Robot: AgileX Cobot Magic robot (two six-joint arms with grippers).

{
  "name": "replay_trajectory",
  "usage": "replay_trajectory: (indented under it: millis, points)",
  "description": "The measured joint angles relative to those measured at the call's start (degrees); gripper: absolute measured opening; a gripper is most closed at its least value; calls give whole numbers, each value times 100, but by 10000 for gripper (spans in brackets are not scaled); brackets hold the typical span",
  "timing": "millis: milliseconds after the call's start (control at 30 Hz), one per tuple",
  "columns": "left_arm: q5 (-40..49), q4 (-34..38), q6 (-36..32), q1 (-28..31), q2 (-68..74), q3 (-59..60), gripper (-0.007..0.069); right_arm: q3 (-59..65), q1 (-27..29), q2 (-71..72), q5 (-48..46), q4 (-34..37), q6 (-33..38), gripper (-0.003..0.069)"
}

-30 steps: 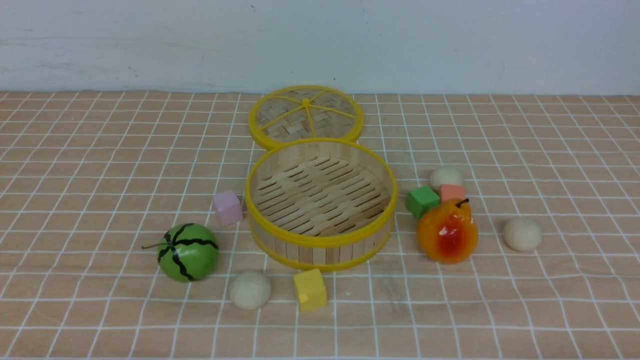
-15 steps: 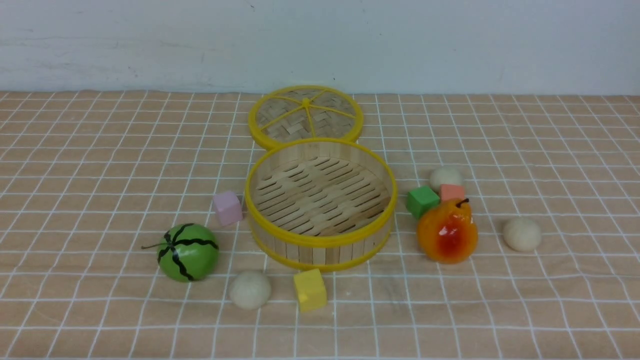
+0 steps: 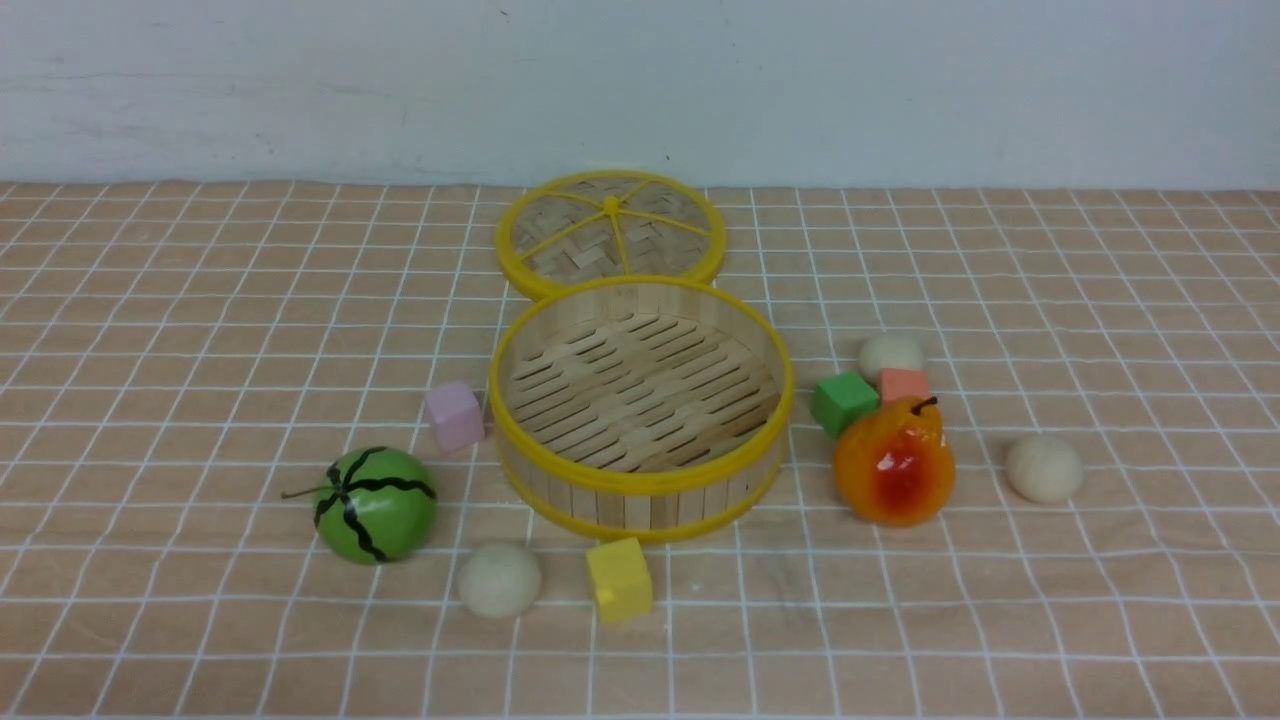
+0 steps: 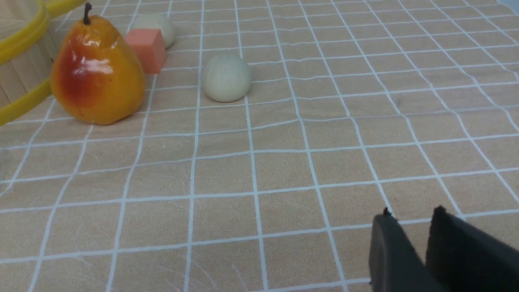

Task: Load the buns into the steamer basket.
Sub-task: Use the left arm to grab a steamed stuffed bun

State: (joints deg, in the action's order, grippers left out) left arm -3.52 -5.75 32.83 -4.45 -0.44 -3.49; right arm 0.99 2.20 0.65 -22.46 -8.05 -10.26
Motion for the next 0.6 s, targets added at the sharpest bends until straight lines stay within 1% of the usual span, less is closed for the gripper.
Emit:
replay_trajectory:
  millis: [67,100,233,367,433,600]
  points:
    - [420,2,0,0,303,-832,238,0,0,0,0,0,0,157]
    - [420,2,0,0,340,-905,238,0,0,0,0,0,0,158]
    - [1681,2,0,0,1563,-2581,238,0,0,0,0,0,0,164]
    - [2807,-25,-18,0,2710,-3468,238,0,0,0,0,0,0,170]
    - [3007,-97,-51,0,3092,-3590,238,0,0,0,0,0,0,173]
    - [2994,-97,-112,0,4076,-3669,238,0,0,0,0,0,0,178]
